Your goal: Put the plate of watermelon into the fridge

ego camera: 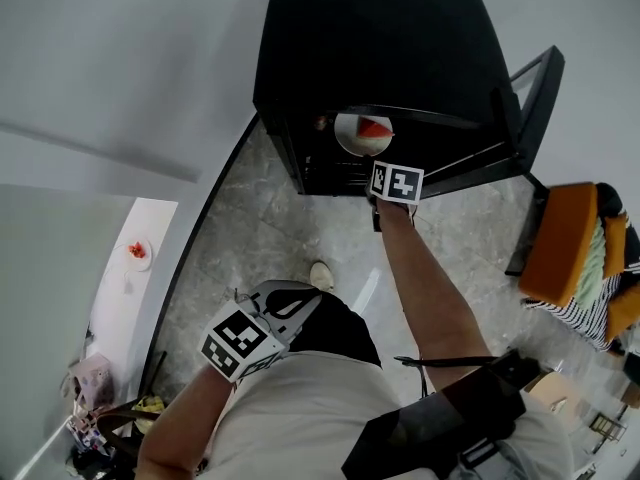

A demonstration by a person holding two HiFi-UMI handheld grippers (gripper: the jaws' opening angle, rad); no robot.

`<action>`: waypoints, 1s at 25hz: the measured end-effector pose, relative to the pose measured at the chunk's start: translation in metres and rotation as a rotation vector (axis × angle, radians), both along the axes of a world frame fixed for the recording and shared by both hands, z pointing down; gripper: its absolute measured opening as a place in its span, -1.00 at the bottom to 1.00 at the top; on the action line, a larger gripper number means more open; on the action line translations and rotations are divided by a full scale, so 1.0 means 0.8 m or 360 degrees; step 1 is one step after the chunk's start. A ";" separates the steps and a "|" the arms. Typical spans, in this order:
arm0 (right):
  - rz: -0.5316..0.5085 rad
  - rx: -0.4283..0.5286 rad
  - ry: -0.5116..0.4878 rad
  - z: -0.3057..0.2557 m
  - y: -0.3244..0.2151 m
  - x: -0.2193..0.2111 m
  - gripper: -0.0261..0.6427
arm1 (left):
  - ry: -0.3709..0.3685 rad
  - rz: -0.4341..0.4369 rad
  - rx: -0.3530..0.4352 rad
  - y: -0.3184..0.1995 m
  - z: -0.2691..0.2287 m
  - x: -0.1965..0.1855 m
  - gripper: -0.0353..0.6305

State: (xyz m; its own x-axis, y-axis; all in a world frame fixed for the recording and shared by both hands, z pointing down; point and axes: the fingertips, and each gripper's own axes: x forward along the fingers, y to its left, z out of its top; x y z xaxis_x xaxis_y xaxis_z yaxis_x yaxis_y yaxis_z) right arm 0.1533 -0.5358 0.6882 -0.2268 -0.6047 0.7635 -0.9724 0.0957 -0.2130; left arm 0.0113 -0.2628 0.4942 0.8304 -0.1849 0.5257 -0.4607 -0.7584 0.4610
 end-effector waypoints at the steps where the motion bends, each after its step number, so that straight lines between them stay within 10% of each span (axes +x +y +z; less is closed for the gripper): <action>1: -0.0007 0.0005 -0.0005 -0.006 0.008 -0.003 -0.17 | 0.0004 0.0002 0.0005 0.007 -0.003 -0.002 -0.86; 15: -0.0160 0.0084 -0.0072 -0.098 0.181 -0.057 -0.20 | 0.0074 0.0040 0.0077 0.147 -0.040 -0.042 -0.86; 25: -0.0335 0.0131 -0.0183 -0.147 0.395 -0.119 -0.61 | 0.0105 0.0030 0.0167 0.283 -0.065 -0.086 -0.86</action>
State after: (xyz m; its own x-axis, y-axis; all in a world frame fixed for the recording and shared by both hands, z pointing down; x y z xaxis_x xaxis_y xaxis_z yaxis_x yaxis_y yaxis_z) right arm 0.0584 -0.2199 0.5710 -0.4368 -0.5938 0.6757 -0.8989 0.3153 -0.3041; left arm -0.0572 -0.0363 0.4419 0.8664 -0.2201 0.4482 -0.4172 -0.8123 0.4077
